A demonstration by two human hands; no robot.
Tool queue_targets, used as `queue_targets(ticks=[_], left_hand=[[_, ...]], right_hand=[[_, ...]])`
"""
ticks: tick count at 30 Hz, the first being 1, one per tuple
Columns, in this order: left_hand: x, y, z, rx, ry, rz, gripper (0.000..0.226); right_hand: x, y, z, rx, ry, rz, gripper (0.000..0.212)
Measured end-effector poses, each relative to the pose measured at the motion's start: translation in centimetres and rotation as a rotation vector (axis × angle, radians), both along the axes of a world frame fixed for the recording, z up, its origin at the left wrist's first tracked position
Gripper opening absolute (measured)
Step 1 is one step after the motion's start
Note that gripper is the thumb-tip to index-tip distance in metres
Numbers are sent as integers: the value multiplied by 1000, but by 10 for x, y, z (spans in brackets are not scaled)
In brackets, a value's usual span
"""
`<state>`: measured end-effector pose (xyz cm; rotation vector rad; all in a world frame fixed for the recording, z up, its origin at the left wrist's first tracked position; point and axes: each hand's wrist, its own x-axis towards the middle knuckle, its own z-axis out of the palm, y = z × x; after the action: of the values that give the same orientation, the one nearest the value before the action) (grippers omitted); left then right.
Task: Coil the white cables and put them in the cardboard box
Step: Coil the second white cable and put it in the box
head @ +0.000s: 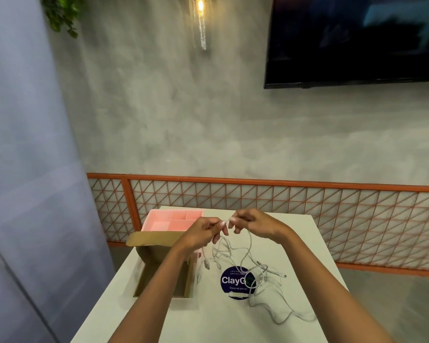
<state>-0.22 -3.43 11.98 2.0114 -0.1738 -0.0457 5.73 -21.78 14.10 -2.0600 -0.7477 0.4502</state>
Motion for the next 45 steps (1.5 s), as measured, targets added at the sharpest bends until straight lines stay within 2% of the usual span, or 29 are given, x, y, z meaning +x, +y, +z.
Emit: queue_targets(ticks=[3, 7, 10, 15, 23, 26, 29, 32, 37, 41, 45], left_hand=[[-3, 1, 0, -103, 53, 1, 32], [-9, 9, -7, -475, 163, -57, 30], [-10, 14, -9, -694, 191, -65, 26], [-6, 12, 3, -936, 142, -75, 39], [5, 5, -2, -1031, 36, 45, 35], [10, 7, -11, -989, -12, 141, 34], [13, 11, -19, -776, -20, 235, 33], [10, 12, -23, -555, -6, 222, 36], [3, 13, -25, -339, 61, 128, 38], [1, 14, -23, -298, 159, 90, 44], [-2, 13, -15, -487, 215, -28, 49]], right_hand=[[1, 2, 2, 76, -42, -32, 23], [7, 0, 7, 267, -76, -168, 23], [10, -1, 8, 296, -96, -219, 21], [3, 9, -11, 91, -163, -189, 28], [-23, 36, -26, -195, 49, 16, 34], [-29, 40, -16, -318, 41, 128, 38], [-31, 40, -4, -391, -15, 173, 40], [-30, 39, 9, -422, -84, 189, 36], [-30, 36, 35, -337, -174, 125, 27], [-21, 28, 48, -233, -317, 14, 23], [-16, 21, 51, -123, -317, -51, 19]])
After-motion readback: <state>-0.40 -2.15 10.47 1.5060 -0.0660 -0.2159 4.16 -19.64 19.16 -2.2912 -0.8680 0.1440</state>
